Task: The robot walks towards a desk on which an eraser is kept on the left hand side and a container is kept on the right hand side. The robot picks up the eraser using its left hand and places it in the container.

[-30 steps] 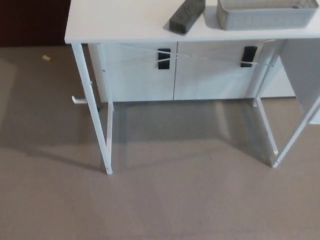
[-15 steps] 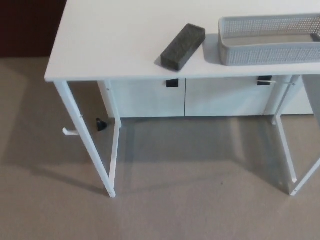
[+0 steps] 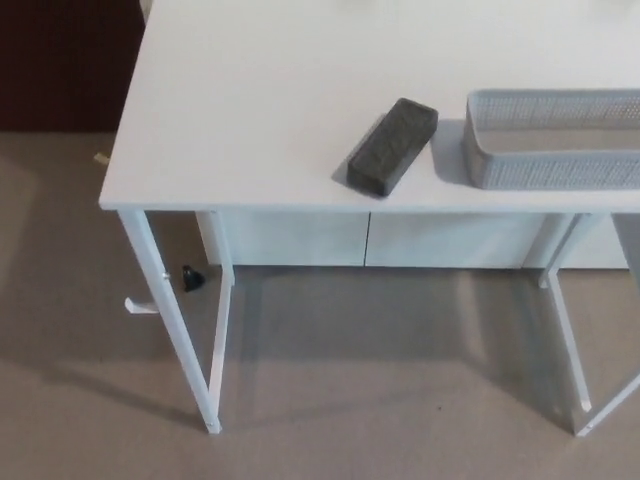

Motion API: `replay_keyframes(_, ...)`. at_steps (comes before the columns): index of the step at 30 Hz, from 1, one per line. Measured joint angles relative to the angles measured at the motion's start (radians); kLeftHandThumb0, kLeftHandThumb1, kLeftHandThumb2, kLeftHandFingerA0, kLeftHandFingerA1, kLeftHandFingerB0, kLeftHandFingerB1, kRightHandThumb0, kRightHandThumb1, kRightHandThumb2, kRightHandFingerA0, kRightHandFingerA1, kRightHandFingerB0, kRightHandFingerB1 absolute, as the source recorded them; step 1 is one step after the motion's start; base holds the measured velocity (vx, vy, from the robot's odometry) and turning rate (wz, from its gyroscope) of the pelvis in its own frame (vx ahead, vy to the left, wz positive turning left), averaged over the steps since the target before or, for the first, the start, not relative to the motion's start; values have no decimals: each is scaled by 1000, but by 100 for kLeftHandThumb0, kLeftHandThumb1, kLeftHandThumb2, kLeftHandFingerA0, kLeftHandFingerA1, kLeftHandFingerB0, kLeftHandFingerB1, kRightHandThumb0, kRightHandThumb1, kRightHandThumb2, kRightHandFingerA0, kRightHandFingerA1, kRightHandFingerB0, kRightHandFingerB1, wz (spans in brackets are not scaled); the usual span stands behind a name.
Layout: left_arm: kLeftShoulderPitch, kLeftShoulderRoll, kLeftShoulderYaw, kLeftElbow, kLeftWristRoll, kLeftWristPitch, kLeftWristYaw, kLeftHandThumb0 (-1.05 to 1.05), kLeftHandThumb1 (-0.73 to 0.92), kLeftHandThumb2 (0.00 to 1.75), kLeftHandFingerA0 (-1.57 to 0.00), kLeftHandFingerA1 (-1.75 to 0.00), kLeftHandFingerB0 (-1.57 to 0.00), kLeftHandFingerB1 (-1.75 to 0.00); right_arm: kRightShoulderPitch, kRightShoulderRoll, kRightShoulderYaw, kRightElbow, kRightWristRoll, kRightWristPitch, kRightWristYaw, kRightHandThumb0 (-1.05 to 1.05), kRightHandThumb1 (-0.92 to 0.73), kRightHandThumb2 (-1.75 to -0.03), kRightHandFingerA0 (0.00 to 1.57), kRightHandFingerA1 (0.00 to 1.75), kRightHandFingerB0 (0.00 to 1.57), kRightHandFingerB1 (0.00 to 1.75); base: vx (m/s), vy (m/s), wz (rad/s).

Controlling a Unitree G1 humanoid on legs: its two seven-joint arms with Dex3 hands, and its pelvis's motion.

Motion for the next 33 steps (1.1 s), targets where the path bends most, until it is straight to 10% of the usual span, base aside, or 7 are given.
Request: replay_keyframes(33, -23, 5, -49, -21, 38, -5, 41, -41, 31, 79, -25, -120, -28, -63, -48, 6, 4, 56, -6, 3, 2, -7, -33, -80, 45, 64, 21, 54, 61, -78, 5)
